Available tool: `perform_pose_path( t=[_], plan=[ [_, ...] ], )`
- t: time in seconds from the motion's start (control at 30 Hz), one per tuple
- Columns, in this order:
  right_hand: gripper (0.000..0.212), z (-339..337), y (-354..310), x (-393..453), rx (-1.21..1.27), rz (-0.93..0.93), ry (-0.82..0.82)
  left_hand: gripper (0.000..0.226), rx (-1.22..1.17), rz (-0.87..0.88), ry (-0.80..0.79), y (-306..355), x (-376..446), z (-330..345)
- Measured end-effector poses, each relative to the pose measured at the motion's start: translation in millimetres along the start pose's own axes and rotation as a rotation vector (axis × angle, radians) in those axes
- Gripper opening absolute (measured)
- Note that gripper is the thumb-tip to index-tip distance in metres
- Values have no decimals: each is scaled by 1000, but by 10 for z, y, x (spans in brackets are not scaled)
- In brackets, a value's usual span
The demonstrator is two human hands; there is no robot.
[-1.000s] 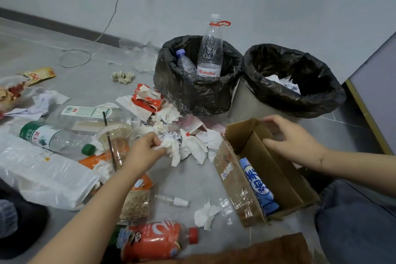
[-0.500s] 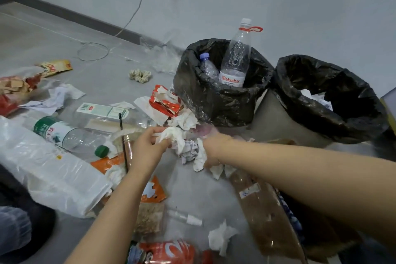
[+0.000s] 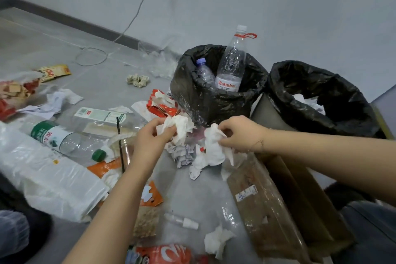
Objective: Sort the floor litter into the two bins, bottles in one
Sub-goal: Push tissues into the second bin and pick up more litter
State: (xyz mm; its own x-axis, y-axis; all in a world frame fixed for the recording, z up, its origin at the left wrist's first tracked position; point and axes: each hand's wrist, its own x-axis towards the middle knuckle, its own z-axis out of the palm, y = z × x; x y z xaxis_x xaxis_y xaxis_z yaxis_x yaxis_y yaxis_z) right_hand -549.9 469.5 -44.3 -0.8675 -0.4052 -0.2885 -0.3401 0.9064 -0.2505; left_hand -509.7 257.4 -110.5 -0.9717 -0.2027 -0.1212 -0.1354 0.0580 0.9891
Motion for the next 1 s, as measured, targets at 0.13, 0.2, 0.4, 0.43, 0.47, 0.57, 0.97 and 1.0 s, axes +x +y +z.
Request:
perform_pose_path(
  t=[0.13,0.2,0.4,0.43,0.47,0.57,0.97,1.0],
  plan=[
    [13,-616,12,-386,142,-27,241,16,-22,86,-63,464,-41,299],
    [9,-886,94,-569,250,-18,382,18,-2,158,-95,718,-53,520],
    [5,-1315,679,-885,400,132,677,27,80,354,-129,1380,63,1297],
    [6,-1351,799,-895,399,169,714,29,108,371,-128,1464,104,1447],
    [6,-1391,922,-909,387,210,749,31,146,375,-132,1544,140,1620],
    [7,-1447,1235,-897,310,329,817,42,295,361,-229,1658,205,2081],
    [14,-1355,1383,-877,74,471,222,29,297,489,-251,1245,-74,1971],
    [9,-1365,1291,-876,113,414,269,28,262,466,-231,1188,-94,1872]
  ],
)
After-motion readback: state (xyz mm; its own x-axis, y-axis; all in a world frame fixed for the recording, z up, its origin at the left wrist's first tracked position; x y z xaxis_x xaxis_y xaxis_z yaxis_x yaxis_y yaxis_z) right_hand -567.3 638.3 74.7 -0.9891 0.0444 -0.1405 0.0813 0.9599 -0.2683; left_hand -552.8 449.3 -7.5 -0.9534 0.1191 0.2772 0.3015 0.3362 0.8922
